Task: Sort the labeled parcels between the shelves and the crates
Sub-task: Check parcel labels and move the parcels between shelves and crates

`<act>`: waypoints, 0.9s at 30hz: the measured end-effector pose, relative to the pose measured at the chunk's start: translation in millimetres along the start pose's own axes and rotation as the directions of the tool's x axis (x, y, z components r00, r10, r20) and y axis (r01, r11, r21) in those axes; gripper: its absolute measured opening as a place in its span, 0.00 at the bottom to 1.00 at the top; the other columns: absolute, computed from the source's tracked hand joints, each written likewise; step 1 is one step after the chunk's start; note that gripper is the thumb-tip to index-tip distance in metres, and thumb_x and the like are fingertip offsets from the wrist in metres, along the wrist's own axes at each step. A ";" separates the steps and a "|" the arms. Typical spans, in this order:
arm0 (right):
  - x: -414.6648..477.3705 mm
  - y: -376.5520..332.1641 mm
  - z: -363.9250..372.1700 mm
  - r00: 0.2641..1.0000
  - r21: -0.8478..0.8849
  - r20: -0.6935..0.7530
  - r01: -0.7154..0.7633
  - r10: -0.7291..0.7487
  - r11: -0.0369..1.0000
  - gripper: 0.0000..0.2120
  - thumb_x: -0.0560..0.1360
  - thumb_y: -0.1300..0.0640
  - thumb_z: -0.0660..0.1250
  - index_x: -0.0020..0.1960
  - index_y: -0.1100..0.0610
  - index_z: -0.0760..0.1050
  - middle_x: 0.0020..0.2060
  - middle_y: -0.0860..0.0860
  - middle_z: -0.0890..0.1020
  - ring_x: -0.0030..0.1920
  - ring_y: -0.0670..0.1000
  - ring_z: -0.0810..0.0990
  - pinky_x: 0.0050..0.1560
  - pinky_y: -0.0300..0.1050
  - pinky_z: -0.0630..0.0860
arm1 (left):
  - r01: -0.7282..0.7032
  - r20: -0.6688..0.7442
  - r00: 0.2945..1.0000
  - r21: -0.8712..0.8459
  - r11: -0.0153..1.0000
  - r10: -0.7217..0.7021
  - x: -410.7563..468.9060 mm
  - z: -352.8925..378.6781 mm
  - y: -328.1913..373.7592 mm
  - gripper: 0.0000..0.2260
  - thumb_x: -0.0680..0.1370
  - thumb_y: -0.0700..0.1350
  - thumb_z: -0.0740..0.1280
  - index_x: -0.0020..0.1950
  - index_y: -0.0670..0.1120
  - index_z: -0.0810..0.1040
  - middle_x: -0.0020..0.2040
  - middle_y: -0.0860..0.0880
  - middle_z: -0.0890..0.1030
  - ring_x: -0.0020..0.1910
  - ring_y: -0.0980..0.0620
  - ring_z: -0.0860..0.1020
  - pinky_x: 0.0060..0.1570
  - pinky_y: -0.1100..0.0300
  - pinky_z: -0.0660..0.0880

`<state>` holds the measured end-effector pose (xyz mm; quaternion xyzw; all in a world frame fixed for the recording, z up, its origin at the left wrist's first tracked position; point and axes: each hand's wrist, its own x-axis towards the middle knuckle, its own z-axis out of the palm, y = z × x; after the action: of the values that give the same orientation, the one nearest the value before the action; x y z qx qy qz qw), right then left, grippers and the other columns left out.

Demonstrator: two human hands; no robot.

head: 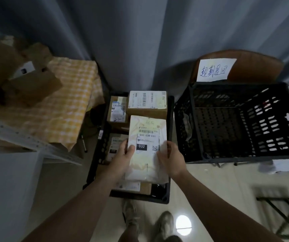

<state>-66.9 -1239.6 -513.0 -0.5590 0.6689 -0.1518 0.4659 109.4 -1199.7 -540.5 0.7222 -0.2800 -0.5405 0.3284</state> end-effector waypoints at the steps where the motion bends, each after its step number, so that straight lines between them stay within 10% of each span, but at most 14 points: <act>1: 13.8 3.5 3.7 1.000 -0.014 -0.020 -0.005 0.005 1.000 0.21 0.77 0.55 0.65 0.69 0.54 0.65 0.57 0.55 0.78 0.51 0.53 0.78 0.49 0.44 0.73 | 0.010 0.008 1.000 0.019 1.000 -0.010 15.1 5.0 -0.6 0.18 0.81 0.57 0.56 0.71 0.61 0.62 0.52 0.57 0.77 0.48 0.54 0.78 0.40 0.58 0.74; 10: 103.6 47.3 36.7 0.995 -0.372 0.046 0.099 -0.089 0.923 0.23 0.77 0.57 0.62 0.71 0.52 0.66 0.64 0.57 0.72 0.61 0.58 0.73 0.58 0.48 0.72 | 0.031 0.045 0.998 0.081 0.996 -0.035 115.0 36.2 -33.3 0.21 0.81 0.48 0.58 0.74 0.53 0.62 0.68 0.47 0.72 0.62 0.46 0.74 0.61 0.45 0.72; 15: 115.6 66.1 36.7 0.978 -0.765 0.043 0.163 -0.204 0.622 0.25 0.78 0.47 0.61 0.73 0.51 0.63 0.69 0.53 0.68 0.68 0.57 0.64 0.66 0.55 0.56 | -0.031 0.054 0.998 0.152 0.988 0.023 132.3 45.5 -32.0 0.22 0.82 0.46 0.59 0.76 0.53 0.59 0.68 0.47 0.73 0.61 0.48 0.75 0.58 0.48 0.74; 27: 125.7 65.3 28.8 0.949 -0.752 0.160 0.296 -0.272 0.588 0.24 0.80 0.50 0.55 0.74 0.53 0.59 0.75 0.50 0.60 0.71 0.57 0.60 0.71 0.56 0.55 | -0.126 0.058 0.992 0.409 0.904 0.112 145.2 46.4 -20.5 0.19 0.81 0.47 0.58 0.72 0.47 0.63 0.61 0.45 0.77 0.51 0.51 0.76 0.45 0.56 0.76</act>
<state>-76.3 -1320.8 -632.3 -0.8048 0.5648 0.0824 0.1629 103.3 -1305.0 -652.3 0.7476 -0.4364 -0.4604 0.1967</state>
